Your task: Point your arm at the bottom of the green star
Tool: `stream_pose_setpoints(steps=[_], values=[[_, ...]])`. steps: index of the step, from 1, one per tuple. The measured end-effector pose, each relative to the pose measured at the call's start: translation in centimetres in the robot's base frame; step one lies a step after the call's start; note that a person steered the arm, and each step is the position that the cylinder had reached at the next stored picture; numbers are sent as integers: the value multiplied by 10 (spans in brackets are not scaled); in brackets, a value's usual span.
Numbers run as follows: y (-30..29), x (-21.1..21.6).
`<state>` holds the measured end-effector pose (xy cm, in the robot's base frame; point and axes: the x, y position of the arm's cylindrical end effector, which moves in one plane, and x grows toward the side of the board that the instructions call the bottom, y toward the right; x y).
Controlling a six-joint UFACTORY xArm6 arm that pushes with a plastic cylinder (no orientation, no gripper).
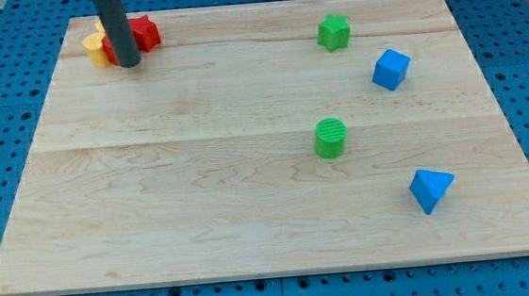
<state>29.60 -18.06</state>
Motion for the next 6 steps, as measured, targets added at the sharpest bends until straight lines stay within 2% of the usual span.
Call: stream_pose_setpoints(steps=[1, 4, 5, 6], values=[[86, 7], [131, 13], [212, 13], [260, 13]])
